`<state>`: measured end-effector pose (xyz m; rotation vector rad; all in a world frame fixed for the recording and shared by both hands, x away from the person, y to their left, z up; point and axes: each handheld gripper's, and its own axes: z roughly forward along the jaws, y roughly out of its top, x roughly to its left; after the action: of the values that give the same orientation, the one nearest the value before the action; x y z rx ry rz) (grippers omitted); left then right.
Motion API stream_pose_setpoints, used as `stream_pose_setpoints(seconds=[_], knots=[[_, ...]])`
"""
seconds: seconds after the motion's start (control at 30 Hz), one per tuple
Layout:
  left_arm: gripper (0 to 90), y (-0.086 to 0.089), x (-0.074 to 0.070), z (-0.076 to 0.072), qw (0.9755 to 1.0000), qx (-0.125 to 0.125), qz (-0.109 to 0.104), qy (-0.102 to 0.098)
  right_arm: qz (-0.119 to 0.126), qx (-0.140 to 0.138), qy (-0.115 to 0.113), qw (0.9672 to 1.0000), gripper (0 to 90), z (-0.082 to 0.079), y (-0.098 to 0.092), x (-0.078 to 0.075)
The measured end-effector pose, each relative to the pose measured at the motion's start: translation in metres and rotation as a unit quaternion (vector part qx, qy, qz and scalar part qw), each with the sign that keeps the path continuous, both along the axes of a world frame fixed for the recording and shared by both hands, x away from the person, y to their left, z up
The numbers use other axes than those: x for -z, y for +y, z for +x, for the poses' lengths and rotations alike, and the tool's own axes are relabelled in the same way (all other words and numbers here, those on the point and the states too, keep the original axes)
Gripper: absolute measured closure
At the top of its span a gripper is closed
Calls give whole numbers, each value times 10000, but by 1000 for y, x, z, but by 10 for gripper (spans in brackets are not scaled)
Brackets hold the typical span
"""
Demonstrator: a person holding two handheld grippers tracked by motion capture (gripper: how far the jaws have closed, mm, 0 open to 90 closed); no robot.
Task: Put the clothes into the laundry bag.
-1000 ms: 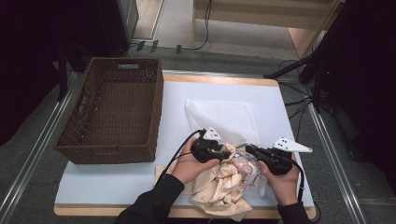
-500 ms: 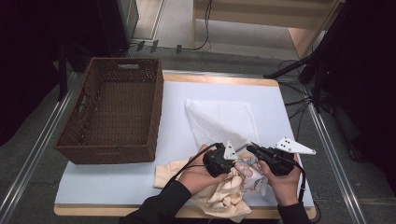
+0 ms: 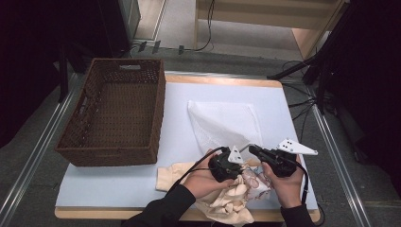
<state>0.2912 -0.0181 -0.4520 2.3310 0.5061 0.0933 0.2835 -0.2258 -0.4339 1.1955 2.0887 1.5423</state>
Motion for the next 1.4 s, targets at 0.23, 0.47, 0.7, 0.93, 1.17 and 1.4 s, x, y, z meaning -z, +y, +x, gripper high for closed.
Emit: stream_pose_setpoints(seconds=[0.23, 0.47, 0.7, 0.93, 1.17, 1.4], knots=[[867, 13, -2, 9, 9872, -1394, 537, -560, 109, -10, -187, 9998, 890, -6, -3, -9], [703, 37, -3, 15, 9843, -1743, 142, -231, 14, -48, -113, 9999, 889, -5, 0, -5], [436, 40, -30, -5, 9924, -1132, -464, -157, -17, -55, 29, 10000, 888, -2, 1, 0], [306, 19, -36, -19, 9965, -354, -743, 125, -40, -97, 29, 9999, 888, -3, 3, 1], [300, -8, 2, -9, 9966, -359, -196, 721, -39, -161, 57, 9998, 888, -4, 6, 1], [769, 1, -12, -10, 9969, -685, -252, 305, -2, -177, -9, 9998, 888, -8, 6, -2]])
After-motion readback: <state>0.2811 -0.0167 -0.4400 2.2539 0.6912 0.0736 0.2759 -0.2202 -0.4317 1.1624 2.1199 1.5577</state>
